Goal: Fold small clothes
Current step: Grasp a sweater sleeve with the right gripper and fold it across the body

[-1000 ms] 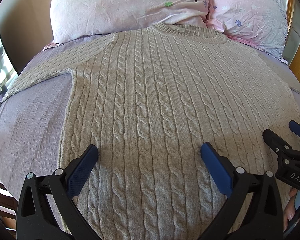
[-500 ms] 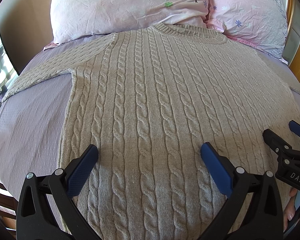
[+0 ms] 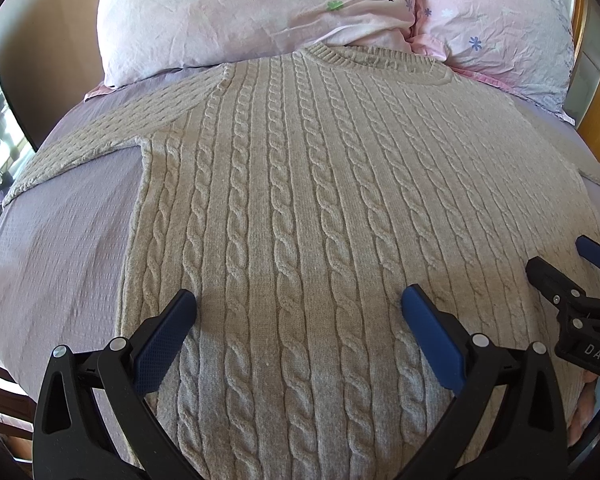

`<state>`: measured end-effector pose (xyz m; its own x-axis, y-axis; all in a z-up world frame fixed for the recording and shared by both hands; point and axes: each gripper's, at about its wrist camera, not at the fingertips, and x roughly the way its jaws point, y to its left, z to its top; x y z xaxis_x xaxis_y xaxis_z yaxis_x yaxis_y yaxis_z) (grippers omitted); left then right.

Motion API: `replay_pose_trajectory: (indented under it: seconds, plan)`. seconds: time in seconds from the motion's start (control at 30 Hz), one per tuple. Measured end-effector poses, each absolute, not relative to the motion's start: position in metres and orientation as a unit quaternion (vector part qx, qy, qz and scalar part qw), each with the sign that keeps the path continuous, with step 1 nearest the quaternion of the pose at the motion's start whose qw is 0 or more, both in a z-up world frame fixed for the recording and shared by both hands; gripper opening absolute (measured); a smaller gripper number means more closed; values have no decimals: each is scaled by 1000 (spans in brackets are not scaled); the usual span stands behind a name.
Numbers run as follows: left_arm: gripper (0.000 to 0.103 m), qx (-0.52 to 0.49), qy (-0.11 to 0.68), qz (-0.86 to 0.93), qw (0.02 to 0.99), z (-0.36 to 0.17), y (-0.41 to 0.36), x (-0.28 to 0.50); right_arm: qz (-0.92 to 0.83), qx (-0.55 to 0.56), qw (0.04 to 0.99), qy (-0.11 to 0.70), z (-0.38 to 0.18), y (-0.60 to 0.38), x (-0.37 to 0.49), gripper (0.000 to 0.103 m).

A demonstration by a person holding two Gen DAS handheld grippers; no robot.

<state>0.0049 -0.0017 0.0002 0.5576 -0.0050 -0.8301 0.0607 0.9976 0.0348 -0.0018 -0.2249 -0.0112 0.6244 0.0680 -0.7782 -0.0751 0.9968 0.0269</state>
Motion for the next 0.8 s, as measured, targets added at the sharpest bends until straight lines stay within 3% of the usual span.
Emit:
replay_pose_trajectory:
  seconds: [0.07,0.17,0.23,0.33,0.4,0.47,0.73,0.8]
  plan:
    - [102,32,468,-22,883,0,0,6,81,28,901,425,-2,-245,1,101]
    - [102,33,452,-25,891,0,0,0,47,140,927,346,29,-325,-6,101]
    - [102,34,432,-35,901,0,1,-4,-23,222,934,280,42,-400,-12,101]
    - [102,-5,410,-83,908,5,8,-8,-155,321,900,250,35,-504,-9,99]
    - [102,-62,378,-136,914,11,19,-14,-221,385,861,249,18,-575,-4,73]
    - [102,-134,330,-177,917,21,40,-19,-255,431,827,256,-1,-620,1,62]
    - [102,-164,260,-77,948,54,115,-14,-279,511,782,224,-46,-686,12,53]
    - [102,-164,272,-42,947,55,137,-6,-283,510,783,217,-51,-689,19,34]
